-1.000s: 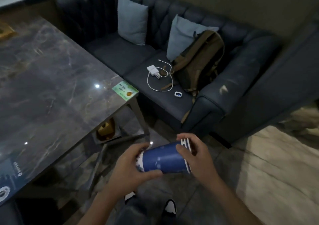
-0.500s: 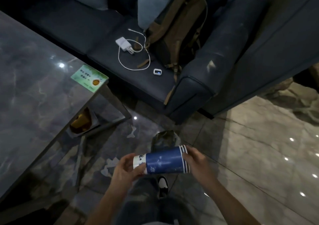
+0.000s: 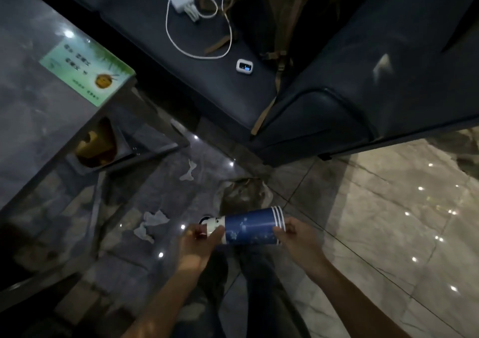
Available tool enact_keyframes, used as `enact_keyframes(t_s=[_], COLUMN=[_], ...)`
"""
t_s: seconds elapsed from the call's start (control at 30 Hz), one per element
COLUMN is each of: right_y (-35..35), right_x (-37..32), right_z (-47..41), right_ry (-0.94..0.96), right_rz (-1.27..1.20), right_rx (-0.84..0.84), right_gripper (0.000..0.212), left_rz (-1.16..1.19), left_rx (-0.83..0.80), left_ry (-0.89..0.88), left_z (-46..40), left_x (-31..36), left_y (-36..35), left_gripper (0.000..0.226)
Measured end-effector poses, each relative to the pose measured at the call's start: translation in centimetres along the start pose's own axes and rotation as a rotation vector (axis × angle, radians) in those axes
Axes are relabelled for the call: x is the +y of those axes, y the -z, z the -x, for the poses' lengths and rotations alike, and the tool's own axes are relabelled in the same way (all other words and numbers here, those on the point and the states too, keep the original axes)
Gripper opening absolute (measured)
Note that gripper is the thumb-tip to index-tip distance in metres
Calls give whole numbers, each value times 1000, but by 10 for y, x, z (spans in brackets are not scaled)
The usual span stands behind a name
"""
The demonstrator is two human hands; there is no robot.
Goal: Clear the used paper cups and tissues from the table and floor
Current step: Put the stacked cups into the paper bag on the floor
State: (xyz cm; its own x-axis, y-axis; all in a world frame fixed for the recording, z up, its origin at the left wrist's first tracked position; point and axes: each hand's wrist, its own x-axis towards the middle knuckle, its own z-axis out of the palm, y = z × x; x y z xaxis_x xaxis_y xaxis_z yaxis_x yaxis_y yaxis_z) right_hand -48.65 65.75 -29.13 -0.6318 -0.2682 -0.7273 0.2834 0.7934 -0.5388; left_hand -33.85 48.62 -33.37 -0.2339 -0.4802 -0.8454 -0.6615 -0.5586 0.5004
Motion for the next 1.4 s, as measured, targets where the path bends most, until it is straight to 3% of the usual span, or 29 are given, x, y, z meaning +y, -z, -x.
enact_keyframes(t_s=[0.13, 0.3, 0.4, 0.6, 0.7, 0.9, 1.0, 1.13, 1.23, 1.4], right_y=[-7, -27, -41, -73, -85, -119, -138, -156, -163, -158], right_x=[27, 69, 85, 109, 117, 129, 140, 155, 162, 167], right_z=[-68, -150, -191, -244, -264, -294, -311, -329, -340, -351], right_ry=[-20, -13, 25, 86, 63, 10, -7, -33, -71, -61], right_rz=[84, 164, 235, 408, 397, 314, 341, 346, 340, 389], right_rx=[-27, -60, -98, -136, -113, -96, -89, -91, -78, 31], right_gripper=[11, 19, 5, 23, 16, 12, 20, 19, 30, 26], left_rz=[-53, 10, 21, -37, -174, -325, -484, -555, -534, -501], left_rx=[-80, -87, -123, -148, -166, -19, 46, -6, -69, -91], left_ry=[-26, 66, 95, 165, 53, -160, -251, -372, -398, -348], left_z=[-46, -118, -159, -231, -247, -254, -257, -261, -265, -271], left_x=[-23, -62, -88, -112, -121, -133, -142, -153, -160, -169], left_y=[-26, -57, -68, -85, -97, -102, -96, -87, -83, -82], left_gripper=[22, 14, 14, 15, 19, 16, 5, 1, 13, 32])
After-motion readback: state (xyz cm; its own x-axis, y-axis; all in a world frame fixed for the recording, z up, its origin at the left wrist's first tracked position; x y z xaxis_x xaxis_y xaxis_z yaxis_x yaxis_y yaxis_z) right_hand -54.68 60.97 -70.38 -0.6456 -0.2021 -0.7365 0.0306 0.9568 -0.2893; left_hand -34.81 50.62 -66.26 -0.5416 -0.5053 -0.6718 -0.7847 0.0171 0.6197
